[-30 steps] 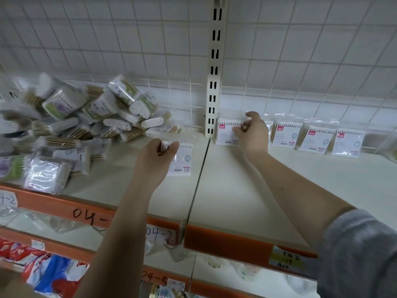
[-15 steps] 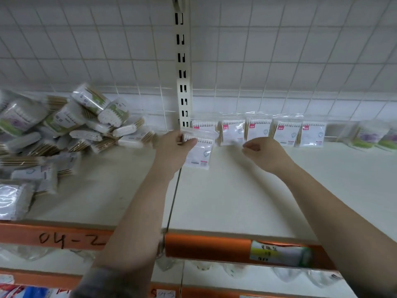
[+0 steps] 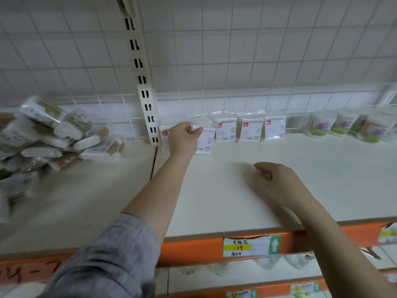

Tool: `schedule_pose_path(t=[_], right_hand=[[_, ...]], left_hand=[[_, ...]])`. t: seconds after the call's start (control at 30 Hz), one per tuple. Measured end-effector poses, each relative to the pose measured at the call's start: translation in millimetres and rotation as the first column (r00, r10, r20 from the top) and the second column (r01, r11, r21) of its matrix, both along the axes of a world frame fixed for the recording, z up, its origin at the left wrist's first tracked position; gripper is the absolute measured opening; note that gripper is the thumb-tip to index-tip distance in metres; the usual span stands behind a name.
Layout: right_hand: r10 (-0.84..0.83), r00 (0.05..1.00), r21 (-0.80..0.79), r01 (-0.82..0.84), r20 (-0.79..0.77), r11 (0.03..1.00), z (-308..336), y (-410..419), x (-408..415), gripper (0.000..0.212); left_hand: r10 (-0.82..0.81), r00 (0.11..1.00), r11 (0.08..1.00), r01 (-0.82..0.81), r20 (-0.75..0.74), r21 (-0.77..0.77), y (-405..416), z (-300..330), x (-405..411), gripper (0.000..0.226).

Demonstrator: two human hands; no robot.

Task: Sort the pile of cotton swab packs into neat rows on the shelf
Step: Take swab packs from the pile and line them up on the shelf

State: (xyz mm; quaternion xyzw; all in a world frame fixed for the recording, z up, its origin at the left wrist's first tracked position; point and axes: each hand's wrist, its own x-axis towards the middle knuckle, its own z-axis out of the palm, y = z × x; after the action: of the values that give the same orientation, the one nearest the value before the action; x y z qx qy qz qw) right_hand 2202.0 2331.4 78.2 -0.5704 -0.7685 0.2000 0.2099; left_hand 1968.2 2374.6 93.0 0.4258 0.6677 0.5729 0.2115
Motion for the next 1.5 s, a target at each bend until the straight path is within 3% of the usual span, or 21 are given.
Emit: schedule_pose_path(t=[0.13,0.3,0.43,0.63,0.8,1.0,1.5], right_hand=[[0.020,1.000,0.025,-0.020,-0.012,0.999,-3,-3,5,0.039],[0.030,0.999,0.043,-0.029,-0.018,0.999,-4,-3,8,0.037],[0.039,0.999,0.042,-0.039,-0.006,0.998,-4,-1,8,0.037],[0.060,0.998,0.021,-0.060,-0.025,0.998,-3,-2,11,0.039],[0.095,0.995,0.012,-0.094,-0.013,0.995,0,-4,14,0.040],[0.164,0.986,0.007,-0.164,0.009,0.986,2,-7,12,0.039],[0.406,0.913,-0.004,-0.406,-0.038,0.914,11,-41,-60,0.039]], left_hand=[[0.061,0.987,0.998,-0.064,-0.149,-0.015,1,-4,2,0.020],[0.106,0.966,0.993,-0.117,-0.235,-0.034,5,-8,3,0.017],[0.132,0.953,0.985,-0.158,-0.272,-0.075,10,-11,2,0.028],[0.162,0.856,0.961,-0.250,-0.491,-0.120,6,-6,5,0.049],[0.219,0.852,0.947,-0.304,-0.475,-0.109,-7,0,10,0.053],[0.231,0.855,0.954,-0.293,-0.464,-0.066,-38,-1,-2,0.027],[0.300,0.809,0.901,-0.414,-0.505,-0.127,-175,9,-65,0.022]])
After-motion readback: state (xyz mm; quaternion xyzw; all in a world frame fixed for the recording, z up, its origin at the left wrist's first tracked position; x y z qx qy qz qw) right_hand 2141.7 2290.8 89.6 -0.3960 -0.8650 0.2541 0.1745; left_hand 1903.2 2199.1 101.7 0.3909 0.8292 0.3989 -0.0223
